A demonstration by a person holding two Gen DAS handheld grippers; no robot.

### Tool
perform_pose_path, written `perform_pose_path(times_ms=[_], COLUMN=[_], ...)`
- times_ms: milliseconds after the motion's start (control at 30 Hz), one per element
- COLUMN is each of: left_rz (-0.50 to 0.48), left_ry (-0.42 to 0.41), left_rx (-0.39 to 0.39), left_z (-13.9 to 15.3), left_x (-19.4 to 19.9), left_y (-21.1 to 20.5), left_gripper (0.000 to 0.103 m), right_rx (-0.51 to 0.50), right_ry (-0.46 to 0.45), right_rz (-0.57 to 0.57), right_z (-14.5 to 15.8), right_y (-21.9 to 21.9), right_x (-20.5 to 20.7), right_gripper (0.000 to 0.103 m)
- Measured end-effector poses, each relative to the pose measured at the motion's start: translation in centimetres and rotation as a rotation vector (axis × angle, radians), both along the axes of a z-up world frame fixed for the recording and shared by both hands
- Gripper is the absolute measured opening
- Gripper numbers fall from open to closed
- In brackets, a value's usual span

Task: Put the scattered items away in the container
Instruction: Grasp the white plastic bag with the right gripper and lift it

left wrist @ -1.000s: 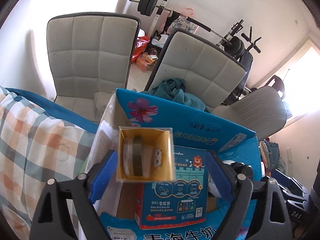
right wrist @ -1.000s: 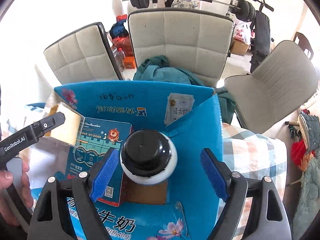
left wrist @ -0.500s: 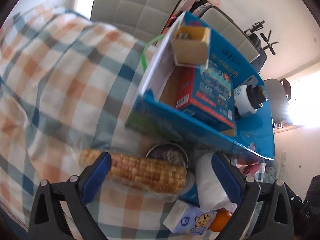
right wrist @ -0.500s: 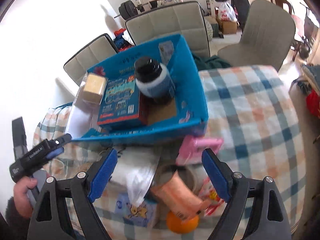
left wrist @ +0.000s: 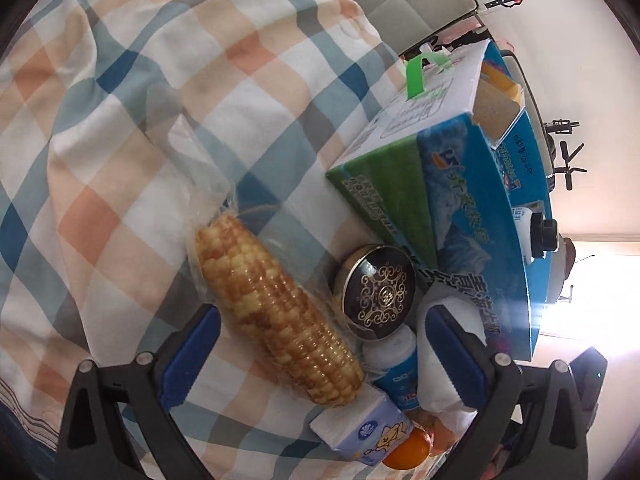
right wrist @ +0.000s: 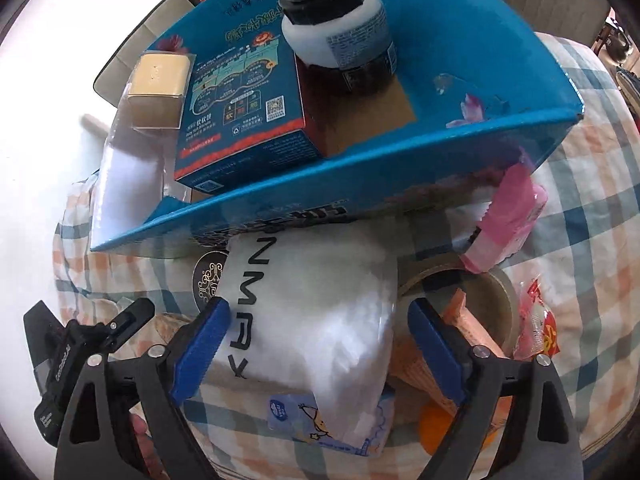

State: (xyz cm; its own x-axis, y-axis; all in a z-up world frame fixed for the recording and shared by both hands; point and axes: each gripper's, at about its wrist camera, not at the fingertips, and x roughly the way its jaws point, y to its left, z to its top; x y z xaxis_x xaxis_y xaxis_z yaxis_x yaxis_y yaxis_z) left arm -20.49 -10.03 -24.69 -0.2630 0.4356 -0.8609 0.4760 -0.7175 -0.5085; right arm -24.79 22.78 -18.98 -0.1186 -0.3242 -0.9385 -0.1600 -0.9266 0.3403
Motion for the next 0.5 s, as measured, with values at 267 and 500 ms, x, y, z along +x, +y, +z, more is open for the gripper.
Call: perform_pose_path(times_ms=[267,500], left_rz=[-0.121,-0.258], left_ry=[0.032,0.091], left_rx=[-0.161,-0.330], left_z=[2.3,5.8], left_x=[0.9,-0.7], left_y=[0.7,3.5], left_gripper=[0.103,0.103], right_rx=[-0.048,-0.034], right_ry=[-0.042,0.081], right_rz=[-0.001,-0.009], right_z=[-1.5,0.3], right_y=[-0.8,0.0], right_x=[0.2,3.4], right_gripper=[0.095,0.082])
